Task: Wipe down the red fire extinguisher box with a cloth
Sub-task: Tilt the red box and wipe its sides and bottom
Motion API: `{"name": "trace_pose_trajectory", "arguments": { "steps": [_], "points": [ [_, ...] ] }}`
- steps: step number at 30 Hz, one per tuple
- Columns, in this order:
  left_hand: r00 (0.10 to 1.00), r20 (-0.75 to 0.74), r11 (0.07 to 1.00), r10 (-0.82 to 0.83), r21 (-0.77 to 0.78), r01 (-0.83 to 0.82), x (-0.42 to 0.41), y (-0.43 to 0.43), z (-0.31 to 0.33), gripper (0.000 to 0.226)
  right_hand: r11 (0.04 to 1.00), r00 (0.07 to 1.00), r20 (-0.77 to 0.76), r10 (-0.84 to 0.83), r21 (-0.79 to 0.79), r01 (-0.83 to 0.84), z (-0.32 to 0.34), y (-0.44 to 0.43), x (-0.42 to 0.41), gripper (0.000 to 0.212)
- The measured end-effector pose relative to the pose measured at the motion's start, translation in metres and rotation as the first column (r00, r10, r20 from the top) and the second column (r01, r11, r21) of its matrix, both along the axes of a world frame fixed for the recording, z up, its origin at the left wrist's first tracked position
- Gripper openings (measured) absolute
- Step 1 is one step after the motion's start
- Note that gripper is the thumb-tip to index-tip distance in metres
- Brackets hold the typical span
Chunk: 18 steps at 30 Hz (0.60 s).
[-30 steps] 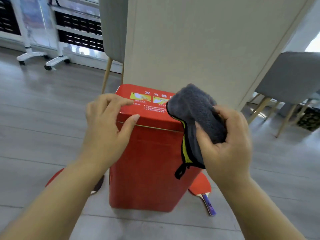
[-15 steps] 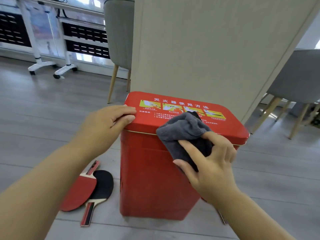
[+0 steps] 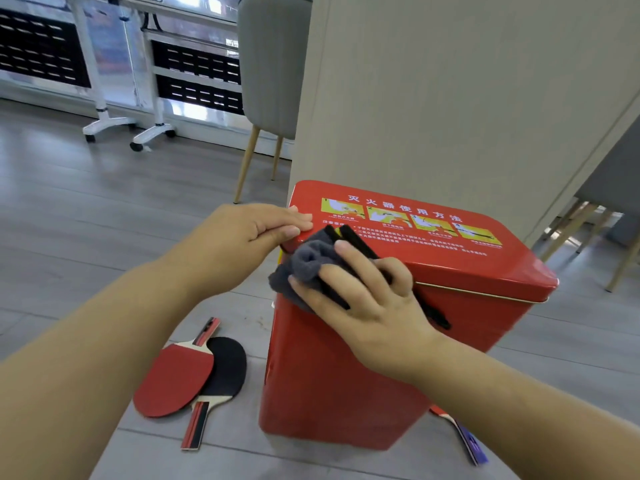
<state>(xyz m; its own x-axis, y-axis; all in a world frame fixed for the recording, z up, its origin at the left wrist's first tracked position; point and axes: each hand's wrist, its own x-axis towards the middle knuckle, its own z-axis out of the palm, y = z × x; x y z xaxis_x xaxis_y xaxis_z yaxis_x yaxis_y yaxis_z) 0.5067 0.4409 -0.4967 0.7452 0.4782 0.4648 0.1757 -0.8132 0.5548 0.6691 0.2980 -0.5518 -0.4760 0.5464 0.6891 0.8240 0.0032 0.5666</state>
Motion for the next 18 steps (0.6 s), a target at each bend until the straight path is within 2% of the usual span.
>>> {"name": "trace_pose_trajectory", "arguments": {
  "steps": [4,9,14,18],
  "points": [
    [1.000,0.005,0.998,-0.020,-0.067,0.020,0.000,-0.002,0.000,0.028,0.997,0.994,0.110,0.025,-0.070,-0.018,-0.008,0.013,-0.005,0.037],
    [0.999,0.041,0.997,0.004,-0.075,-0.001,0.000,-0.007,-0.005,0.028,0.997,0.996,0.085,0.023,-0.081,-0.016,-0.010,0.005,0.003,0.036],
    [0.987,0.152,0.997,0.052,-0.063,-0.043,0.007,-0.024,-0.027,0.031,0.996,0.996,0.026,-0.086,0.021,0.086,-0.023,-0.027,0.029,0.036],
    [0.969,0.237,0.988,0.065,-0.154,-0.029,0.013,-0.036,-0.042,0.038,0.966,0.975,-0.051,-0.217,0.131,0.222,-0.034,-0.063,0.059,0.041]
  ]
}}
